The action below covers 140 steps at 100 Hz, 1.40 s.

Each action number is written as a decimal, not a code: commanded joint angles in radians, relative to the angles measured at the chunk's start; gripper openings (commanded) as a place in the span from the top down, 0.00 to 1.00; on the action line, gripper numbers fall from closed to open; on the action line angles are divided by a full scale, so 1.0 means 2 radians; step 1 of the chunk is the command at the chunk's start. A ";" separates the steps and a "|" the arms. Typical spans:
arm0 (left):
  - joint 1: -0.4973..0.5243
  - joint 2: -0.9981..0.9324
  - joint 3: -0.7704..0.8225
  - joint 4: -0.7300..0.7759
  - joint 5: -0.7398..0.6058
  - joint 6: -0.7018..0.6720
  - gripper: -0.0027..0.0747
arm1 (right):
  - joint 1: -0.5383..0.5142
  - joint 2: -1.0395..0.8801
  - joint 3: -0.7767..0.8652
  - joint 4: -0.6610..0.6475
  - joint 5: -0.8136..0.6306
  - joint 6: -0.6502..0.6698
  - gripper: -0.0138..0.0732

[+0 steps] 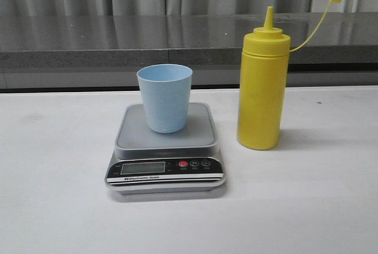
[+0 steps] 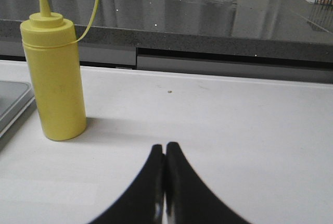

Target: Pour seasoning into cup on scale with both arms

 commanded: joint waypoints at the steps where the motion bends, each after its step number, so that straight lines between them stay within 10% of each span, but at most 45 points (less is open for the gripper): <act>1: 0.001 0.003 -0.014 -0.005 -0.041 -0.004 0.99 | -0.003 -0.010 -0.004 -0.001 -0.058 -0.005 0.92; 140: 0.001 -0.012 -0.006 0.045 -0.042 -0.004 0.99 | -0.003 -0.010 -0.003 -0.001 -0.056 -0.005 0.92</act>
